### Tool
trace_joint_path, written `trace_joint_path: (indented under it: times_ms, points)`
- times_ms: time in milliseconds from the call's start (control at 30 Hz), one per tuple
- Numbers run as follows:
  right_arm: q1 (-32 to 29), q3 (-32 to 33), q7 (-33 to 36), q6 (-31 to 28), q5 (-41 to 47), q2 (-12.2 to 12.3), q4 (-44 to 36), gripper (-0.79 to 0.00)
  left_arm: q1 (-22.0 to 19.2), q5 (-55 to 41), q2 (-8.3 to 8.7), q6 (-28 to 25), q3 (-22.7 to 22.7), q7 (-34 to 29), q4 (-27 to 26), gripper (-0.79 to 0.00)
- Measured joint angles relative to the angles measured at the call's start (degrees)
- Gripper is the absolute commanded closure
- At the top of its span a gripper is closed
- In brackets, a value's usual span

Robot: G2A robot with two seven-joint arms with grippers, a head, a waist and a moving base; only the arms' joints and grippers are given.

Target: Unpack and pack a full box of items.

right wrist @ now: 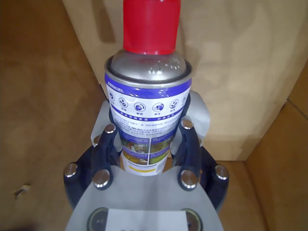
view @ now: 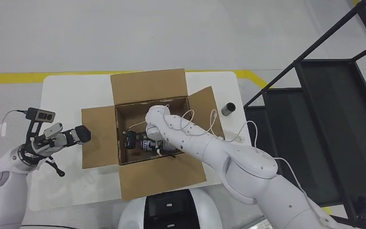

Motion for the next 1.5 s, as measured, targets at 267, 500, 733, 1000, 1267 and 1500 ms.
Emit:
trace_joint_path:
  times_ms: [267, 500, 733, 1000, 1267, 1500]
  points:
    - [0.9, 3.4, 0.7, 5.2, -0.5, 1.4, -4.2, 0.000, 0.0, 0.0, 0.00, 0.0, 0.0, 0.0, 0.0, -0.785]
    - [-2.7, 8.4, 8.4, 9.5, -4.3, 6.6, -18.3, 0.000, 0.0, 0.0, 0.00, 0.0, 0.0, 0.0, 0.0, -0.785]
    - [-13.7, 19.2, 12.7, 8.8, -11.7, 14.4, -41.5, 0.000, 0.0, 0.0, 0.00, 0.0, 0.0, 0.0, 0.0, -0.785]
    - [-18.8, 23.2, 11.2, 8.1, -15.1, 16.5, -48.3, 0.000, 0.0, 0.0, 0.00, 0.0, 0.0, 0.0, 0.0, -0.785]
    - [-18.8, 23.2, 11.2, 8.1, -15.1, 16.5, -48.3, 0.000, 0.0, 0.0, 0.00, 0.0, 0.0, 0.0, 0.0, -0.785]
    - [-18.8, 23.2, 11.2, 8.1, -15.1, 16.5, -48.3, 0.000, 0.0, 0.0, 0.00, 0.0, 0.0, 0.0, 0.0, -0.785]
